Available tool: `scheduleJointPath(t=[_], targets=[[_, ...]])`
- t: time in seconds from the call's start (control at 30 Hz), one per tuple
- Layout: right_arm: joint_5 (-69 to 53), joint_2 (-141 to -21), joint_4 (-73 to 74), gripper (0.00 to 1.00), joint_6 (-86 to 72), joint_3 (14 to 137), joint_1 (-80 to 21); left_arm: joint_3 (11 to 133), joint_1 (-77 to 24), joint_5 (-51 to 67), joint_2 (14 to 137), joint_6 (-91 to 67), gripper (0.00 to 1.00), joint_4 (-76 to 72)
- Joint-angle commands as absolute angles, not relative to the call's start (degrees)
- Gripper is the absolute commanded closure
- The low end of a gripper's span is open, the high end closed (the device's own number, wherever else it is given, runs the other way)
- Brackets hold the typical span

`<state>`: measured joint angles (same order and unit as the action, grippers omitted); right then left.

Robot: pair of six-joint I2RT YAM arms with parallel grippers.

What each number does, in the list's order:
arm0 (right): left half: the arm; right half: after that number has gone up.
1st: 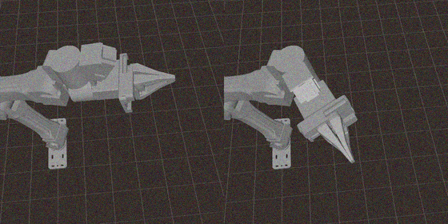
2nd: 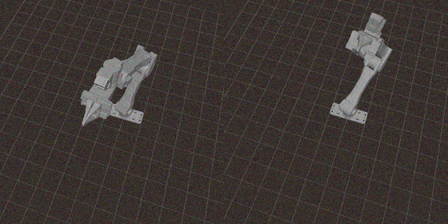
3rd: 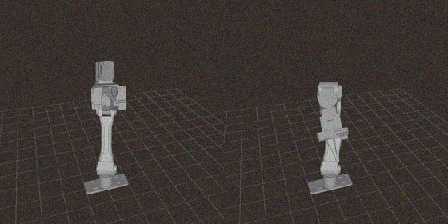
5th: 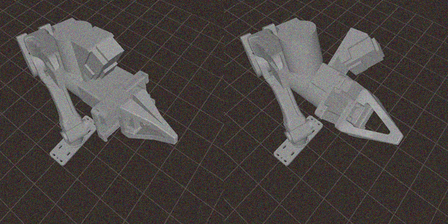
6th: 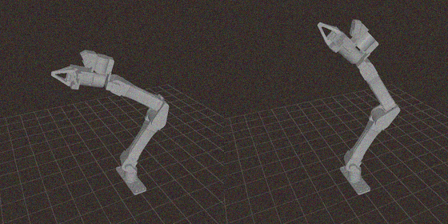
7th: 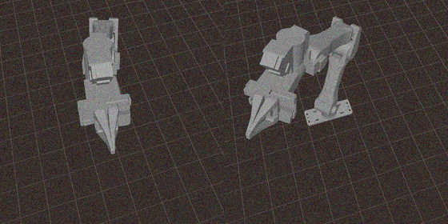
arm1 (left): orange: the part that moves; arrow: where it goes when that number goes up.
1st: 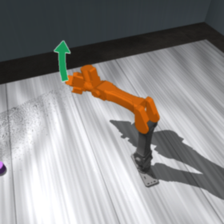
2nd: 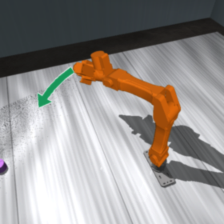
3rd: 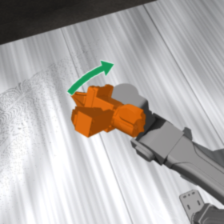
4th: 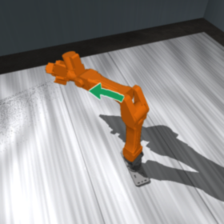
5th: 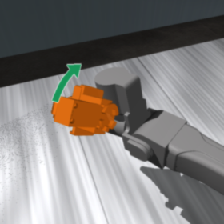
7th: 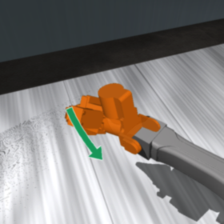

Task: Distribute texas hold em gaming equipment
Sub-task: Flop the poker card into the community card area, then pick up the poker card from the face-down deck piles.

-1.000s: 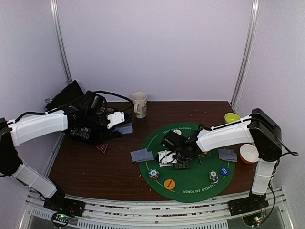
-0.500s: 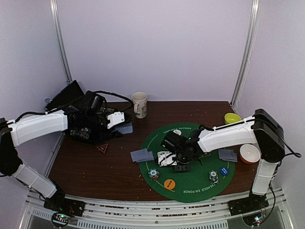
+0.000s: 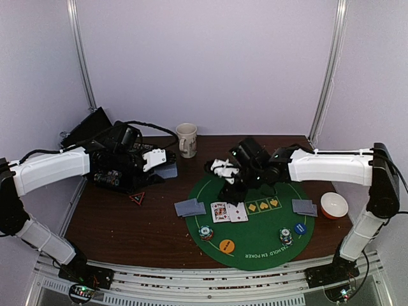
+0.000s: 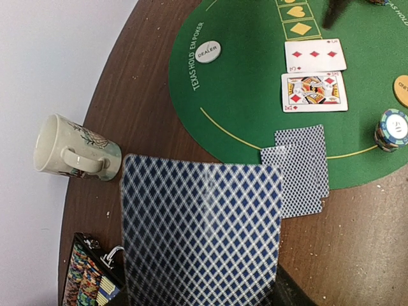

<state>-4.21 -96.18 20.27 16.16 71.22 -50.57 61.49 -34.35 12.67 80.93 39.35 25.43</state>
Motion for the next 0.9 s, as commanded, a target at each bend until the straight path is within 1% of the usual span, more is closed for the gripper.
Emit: scheduleJointPath(t=[0.0,0.03,0.07,0.13,0.23,0.3,0.4,0.53,0.63,0.8,0.87], targets=[[-25.2,-94.8,-2.6,0.24,-13.5,72.2,-43.3,61.7,-34.6,13.2,79.2,39.9,0.49,23.5],[-27.5,-95.7,-6.8,0.18,-18.4,71.7,-42.7,61.7,-34.6,13.4,79.2,39.9,0.49,23.5],[-28.7,-96.7,-10.7,0.15,-21.6,71.7,-42.6,61.7,-34.6,13.4,79.2,39.8,0.49,23.5],[-29.8,-98.5,-17.7,0.14,-25.6,71.8,-43.3,61.7,-34.6,13.4,79.1,39.9,0.49,23.5],[-27.8,-101.6,-25.5,0.14,-29.4,73.0,-45.0,61.8,-34.6,13.4,79.1,39.8,0.49,23.5],[-27.8,-104.4,-27.1,0.14,-30.5,75.1,-45.8,61.8,-34.6,13.5,79.1,39.8,0.49,23.5],[-26.7,-108.1,-25.6,0.14,-30.4,79.0,-47.3,61.8,-34.6,13.3,79.2,39.8,0.49,23.5],[-27.0,-111.3,-26.1,0.13,-30.4,80.4,-48.8,61.8,-34.6,13.4,79.3,39.8,0.49,23.5],[-26.7,-113.3,-25.2,0.17,-30.0,81.7,-49.2,61.7,-34.6,13.4,79.3,39.8,0.49,23.5],[-26.8,-116.1,-24.3,0.26,-29.2,84.1,-49.5,61.7,-34.6,14.0,78.9,39.9,0.49,23.5],[-26.8,-117.3,-22.8,0.31,-28.8,85.8,-49.7,61.8,-34.6,13.8,79.0,39.8,0.49,23.5]])
